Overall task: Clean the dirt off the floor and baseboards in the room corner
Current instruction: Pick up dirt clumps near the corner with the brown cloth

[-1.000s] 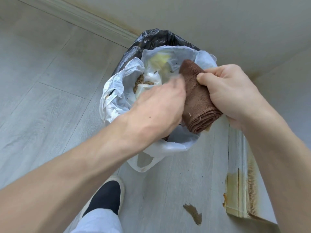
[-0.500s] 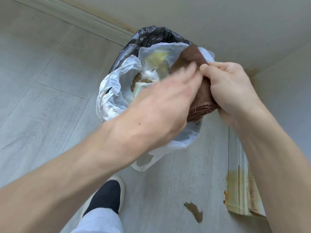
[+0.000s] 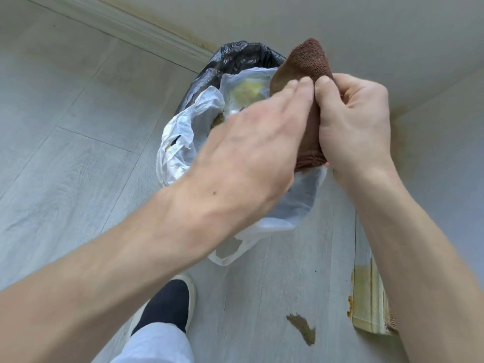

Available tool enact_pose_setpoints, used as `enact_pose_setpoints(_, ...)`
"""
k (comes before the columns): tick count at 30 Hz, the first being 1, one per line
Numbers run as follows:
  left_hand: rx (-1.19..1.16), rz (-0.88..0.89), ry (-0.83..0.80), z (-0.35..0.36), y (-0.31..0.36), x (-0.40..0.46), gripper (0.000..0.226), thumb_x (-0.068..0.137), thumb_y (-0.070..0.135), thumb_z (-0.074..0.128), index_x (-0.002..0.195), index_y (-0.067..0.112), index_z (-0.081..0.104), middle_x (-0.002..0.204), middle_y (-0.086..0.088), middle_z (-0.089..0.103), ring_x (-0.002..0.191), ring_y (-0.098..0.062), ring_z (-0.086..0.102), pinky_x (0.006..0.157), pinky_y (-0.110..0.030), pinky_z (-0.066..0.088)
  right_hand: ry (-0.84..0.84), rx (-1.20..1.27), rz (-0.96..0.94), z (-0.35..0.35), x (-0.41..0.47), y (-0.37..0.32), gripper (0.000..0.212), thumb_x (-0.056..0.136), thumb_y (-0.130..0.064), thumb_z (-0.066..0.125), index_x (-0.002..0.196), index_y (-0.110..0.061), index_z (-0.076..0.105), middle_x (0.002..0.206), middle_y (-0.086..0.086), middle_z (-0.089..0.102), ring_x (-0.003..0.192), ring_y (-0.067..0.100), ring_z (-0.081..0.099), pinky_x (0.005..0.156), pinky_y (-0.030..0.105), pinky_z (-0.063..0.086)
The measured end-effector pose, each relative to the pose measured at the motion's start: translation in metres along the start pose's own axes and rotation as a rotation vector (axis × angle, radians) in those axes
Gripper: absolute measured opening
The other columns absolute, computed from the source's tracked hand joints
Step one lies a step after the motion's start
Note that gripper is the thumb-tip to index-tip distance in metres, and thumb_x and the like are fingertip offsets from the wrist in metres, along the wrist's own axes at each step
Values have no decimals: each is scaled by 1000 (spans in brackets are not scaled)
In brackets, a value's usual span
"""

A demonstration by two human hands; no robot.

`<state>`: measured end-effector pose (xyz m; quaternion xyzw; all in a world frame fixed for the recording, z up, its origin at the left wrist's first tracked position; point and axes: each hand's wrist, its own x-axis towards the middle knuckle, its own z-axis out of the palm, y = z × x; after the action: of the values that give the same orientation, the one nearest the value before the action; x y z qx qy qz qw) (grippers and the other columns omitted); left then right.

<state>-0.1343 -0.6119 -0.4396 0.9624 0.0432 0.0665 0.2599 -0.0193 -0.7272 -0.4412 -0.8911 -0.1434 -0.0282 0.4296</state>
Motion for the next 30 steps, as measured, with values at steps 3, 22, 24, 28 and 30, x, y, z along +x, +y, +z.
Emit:
enact_pose_setpoints(3, 188, 12, -229, 15, 2, -5, 35, 87, 5, 44, 113, 21, 61, 106, -12, 61, 108, -41, 63, 67, -41, 49, 37, -80, -45, -4, -1, 0, 40, 98, -35, 51, 93, 1, 67, 76, 22, 65, 65, 16, 46, 69, 50, 51)
enact_pose_setpoints(22, -127, 17, 39, 14, -19, 25, 56, 85, 13, 32, 134, 16, 58, 124, -13, 68, 114, -38, 63, 94, -49, 54, -15, -145, 20, -21, -11, 15, 24, 98, -34, 60, 86, -21, 76, 70, -14, 72, 63, -8, 61, 68, 24, 52)
enact_pose_setpoints(24, -228, 119, 165, 6, -10, 26, 66, 87, 8, 34, 152, 16, 46, 152, -7, 53, 139, -27, 50, 113, -41, 42, -2, -45, 54, -21, -11, 17, 25, 95, -35, 62, 87, -18, 78, 73, -7, 76, 67, 3, 65, 72, 38, 58)
enact_pose_setpoints(28, 116, -69, -237, 19, -18, 22, 45, 90, 14, 41, 129, 25, 60, 128, -11, 66, 105, -39, 61, 86, -44, 52, 32, 54, 86, -27, -7, 21, 25, 93, -36, 63, 86, -17, 78, 78, -1, 77, 70, 10, 68, 74, 47, 60)
enact_pose_setpoints(30, 1, -114, -50, 16, -27, 27, 47, 85, 20, 33, 120, 21, 64, 118, -12, 69, 106, -41, 63, 89, -45, 53, 5, 138, 110, -28, -7, 25, 25, 96, -33, 63, 89, -14, 78, 83, 3, 78, 72, 12, 67, 72, 43, 57)
